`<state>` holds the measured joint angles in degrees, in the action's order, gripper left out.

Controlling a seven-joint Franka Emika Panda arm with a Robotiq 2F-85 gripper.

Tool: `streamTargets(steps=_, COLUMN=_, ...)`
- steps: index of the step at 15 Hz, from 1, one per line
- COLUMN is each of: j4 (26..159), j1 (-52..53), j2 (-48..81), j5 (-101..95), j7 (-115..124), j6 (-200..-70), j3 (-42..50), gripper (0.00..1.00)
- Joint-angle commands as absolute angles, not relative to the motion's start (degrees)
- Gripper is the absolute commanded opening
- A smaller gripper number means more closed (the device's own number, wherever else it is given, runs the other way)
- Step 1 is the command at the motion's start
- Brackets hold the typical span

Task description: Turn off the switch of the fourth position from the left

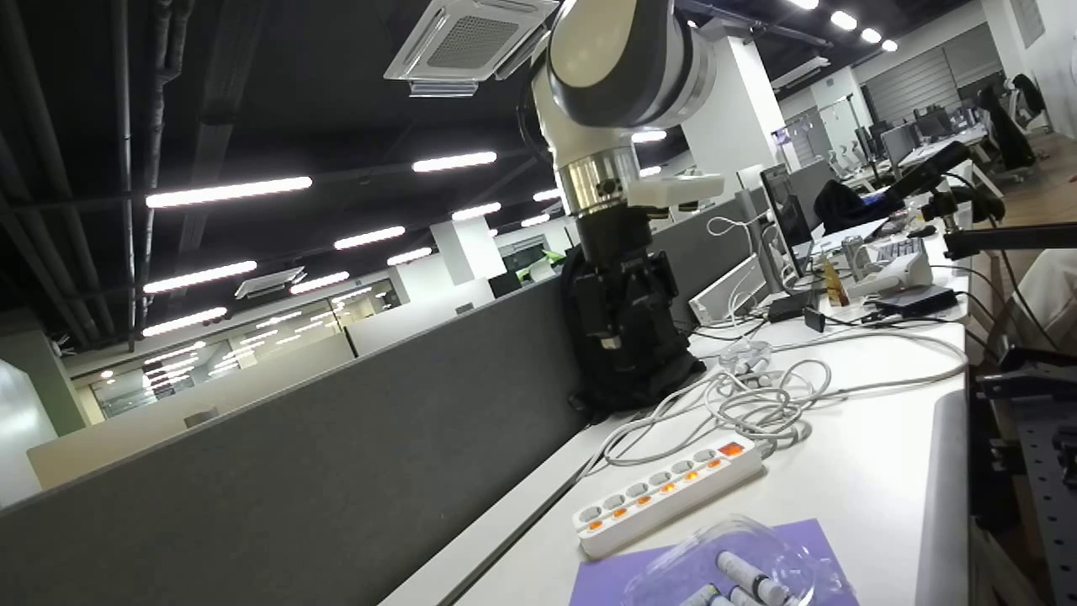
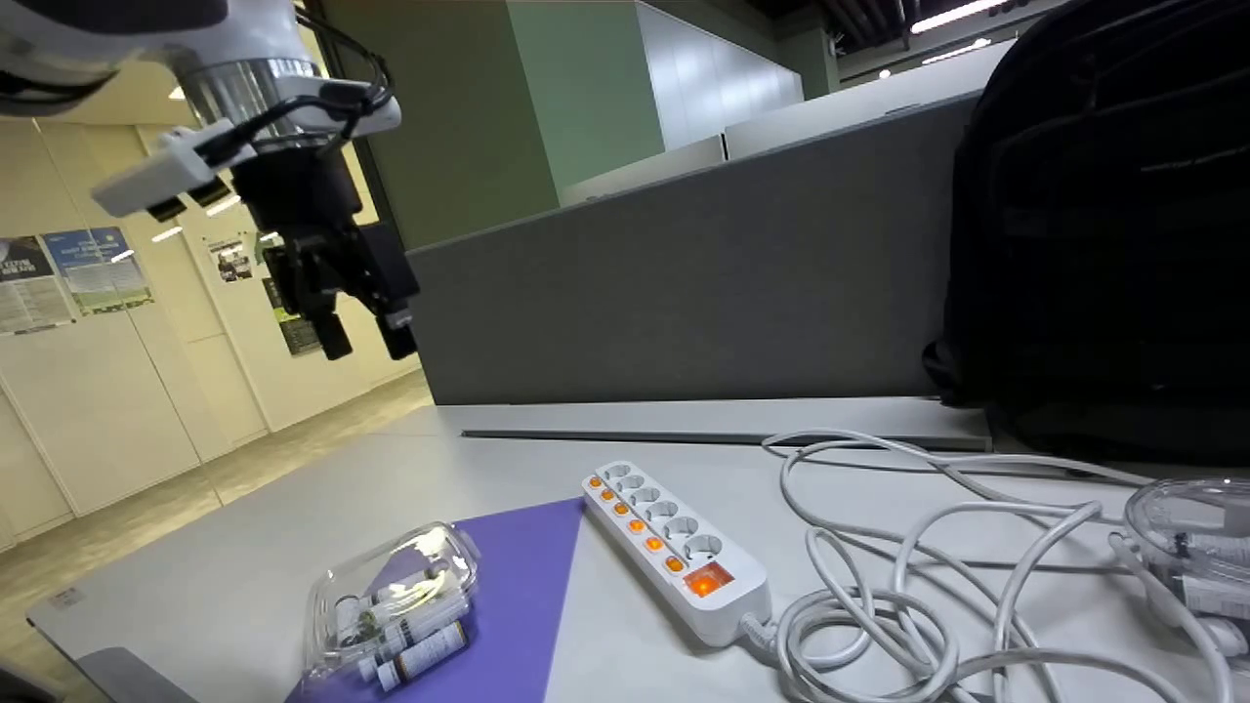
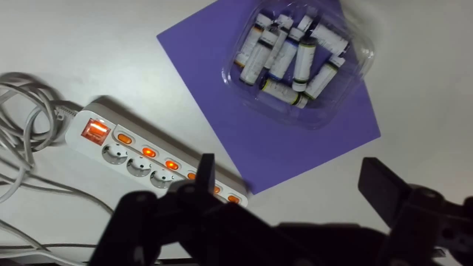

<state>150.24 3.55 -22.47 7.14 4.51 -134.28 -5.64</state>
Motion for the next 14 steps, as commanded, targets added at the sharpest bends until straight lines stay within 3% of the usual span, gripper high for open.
streamTargets(steps=1, j4=144.77, j1=0.97, j2=-13.59, j5=0.94, j7=10.66, j6=-134.91, j3=-7.21, gripper=1.00)
streamTargets(steps=3, j4=142.09, j1=0.00, j2=-9.24, j5=-2.32, j7=14.02, j6=-134.56, j3=-7.29, gripper=1.00)
streamTargets(steps=4, j4=140.53, j1=-0.09, j2=-6.98, j5=-3.08, j7=15.01, j6=-134.27, j3=-6.87, gripper=0.75)
streamTargets(steps=6, j4=137.52, j1=0.02, j2=-3.01, j5=-3.27, j7=15.74, j6=-134.20, j3=-5.86, gripper=0.67)
streamTargets(steps=14, j4=127.31, j1=0.89, j2=9.31, j5=-1.70, j7=14.38, j6=-140.47, j3=-2.43, gripper=0.11)
